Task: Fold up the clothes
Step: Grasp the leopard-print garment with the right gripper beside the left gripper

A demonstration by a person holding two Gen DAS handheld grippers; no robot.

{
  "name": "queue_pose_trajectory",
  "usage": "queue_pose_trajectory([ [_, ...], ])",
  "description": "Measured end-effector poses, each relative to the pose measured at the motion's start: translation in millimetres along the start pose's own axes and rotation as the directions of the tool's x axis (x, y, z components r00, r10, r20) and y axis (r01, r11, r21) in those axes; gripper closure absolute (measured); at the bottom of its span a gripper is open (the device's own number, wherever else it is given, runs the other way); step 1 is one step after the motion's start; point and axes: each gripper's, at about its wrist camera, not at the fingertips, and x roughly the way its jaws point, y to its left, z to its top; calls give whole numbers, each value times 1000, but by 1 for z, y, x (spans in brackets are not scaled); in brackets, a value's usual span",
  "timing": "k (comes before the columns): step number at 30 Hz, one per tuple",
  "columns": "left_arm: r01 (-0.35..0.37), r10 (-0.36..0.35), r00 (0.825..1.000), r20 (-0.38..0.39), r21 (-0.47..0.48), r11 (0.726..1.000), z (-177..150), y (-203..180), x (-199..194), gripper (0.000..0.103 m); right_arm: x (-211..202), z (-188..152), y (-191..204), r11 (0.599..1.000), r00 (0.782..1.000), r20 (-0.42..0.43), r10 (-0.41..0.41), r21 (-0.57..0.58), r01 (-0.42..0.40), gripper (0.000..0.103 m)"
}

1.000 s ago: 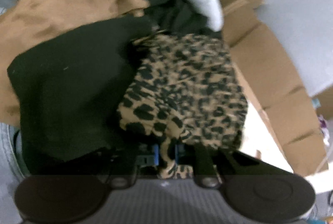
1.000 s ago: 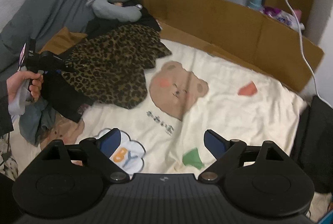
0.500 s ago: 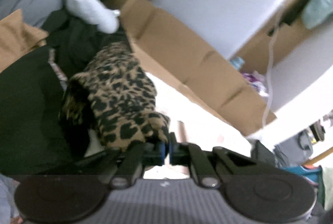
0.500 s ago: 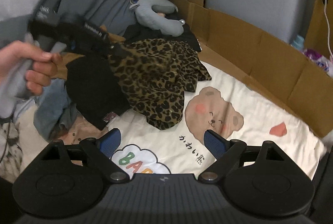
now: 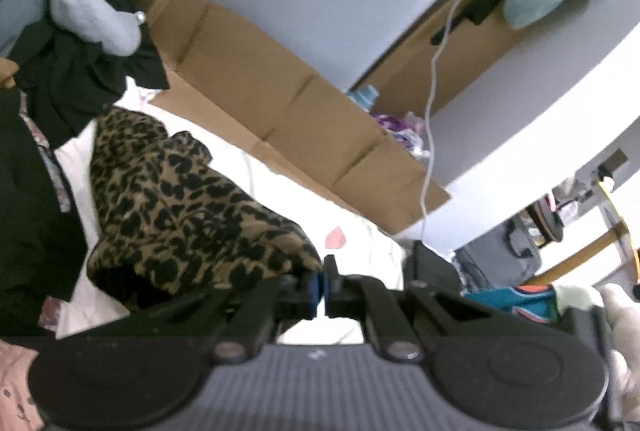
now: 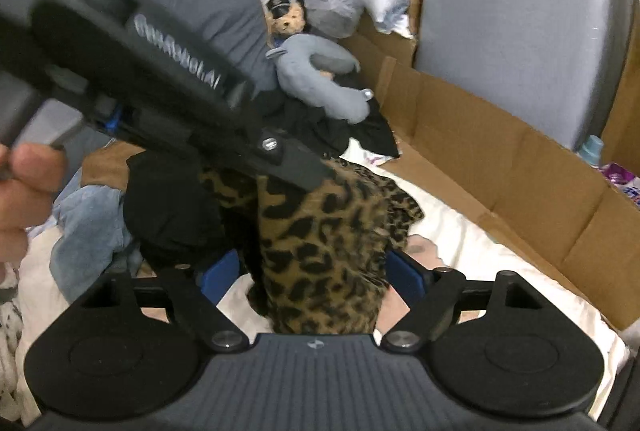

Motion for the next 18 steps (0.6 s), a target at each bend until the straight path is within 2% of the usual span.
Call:
queue_pose_trajectory([
  [2,21,-21,1000,-3,0,1000,-1,-5,-2,101,5,0,4,1000,1000,-7,7,-14,-7,30],
  [4,40,-40,999,-6,5,999,-2,-11,-6,101,7,2,6,999,1000,-17,6,-33,-7,52],
  [5,50,-50,999,-9,8,999,-3,-16,-8,101,7,2,6,999,1000,-19,5,-41,-5,78],
  [6,54,-54,998,-9,15,998,-3,-19,-10,101,5,3,5,999,1000,-13,2,-48,-2,92],
  [9,70,-70,998,-3,30,997,-3,-31,-18,101,-8,8,0,998,1000,5,8,-69,-7,100],
  [15,121,-122,992,10,70,990,6,-68,-37,101,-58,26,-8,995,1000,28,2,-95,0,101],
  [18,148,-150,989,13,113,982,14,-97,-55,101,-97,37,-11,998,998,66,-18,-65,22,101],
])
